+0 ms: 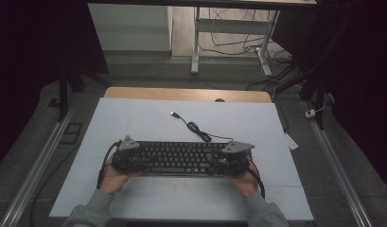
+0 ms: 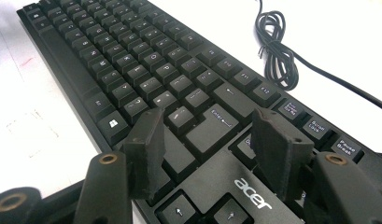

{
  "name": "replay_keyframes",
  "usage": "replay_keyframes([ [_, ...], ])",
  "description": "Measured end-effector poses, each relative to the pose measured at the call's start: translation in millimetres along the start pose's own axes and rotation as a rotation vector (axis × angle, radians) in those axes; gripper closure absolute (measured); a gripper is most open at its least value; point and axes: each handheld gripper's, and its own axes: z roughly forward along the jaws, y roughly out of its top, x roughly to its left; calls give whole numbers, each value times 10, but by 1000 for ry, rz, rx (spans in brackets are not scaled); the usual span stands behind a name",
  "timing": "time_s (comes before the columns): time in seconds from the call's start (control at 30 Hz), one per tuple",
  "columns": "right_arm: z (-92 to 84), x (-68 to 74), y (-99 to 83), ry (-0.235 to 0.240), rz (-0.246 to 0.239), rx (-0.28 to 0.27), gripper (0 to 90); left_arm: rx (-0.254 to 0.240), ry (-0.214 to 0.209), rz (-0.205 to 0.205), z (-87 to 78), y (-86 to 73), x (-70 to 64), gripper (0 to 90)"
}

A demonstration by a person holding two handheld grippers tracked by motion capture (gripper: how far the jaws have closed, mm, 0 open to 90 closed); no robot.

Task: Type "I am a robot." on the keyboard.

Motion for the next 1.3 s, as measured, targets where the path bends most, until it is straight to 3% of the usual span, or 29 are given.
replay_keyframes([
  [0.5, 0, 0, 1, -1, 1, 0, 448, 0, 5, -16, -23, -18, 105, 341],
  [0.83, 5, -2, -1, 1, 0, 2, 448, 32, 60, -38, 3, -65, 213, 381],
  [1.03, 15, 1, -3, 2, -1, 4, 448, 41, 70, -55, 20, -95, 262, 451],
  [1.3, 18, 2, -5, 0, -4, 11, 448, 65, 72, -36, 64, -123, 263, 619],
])
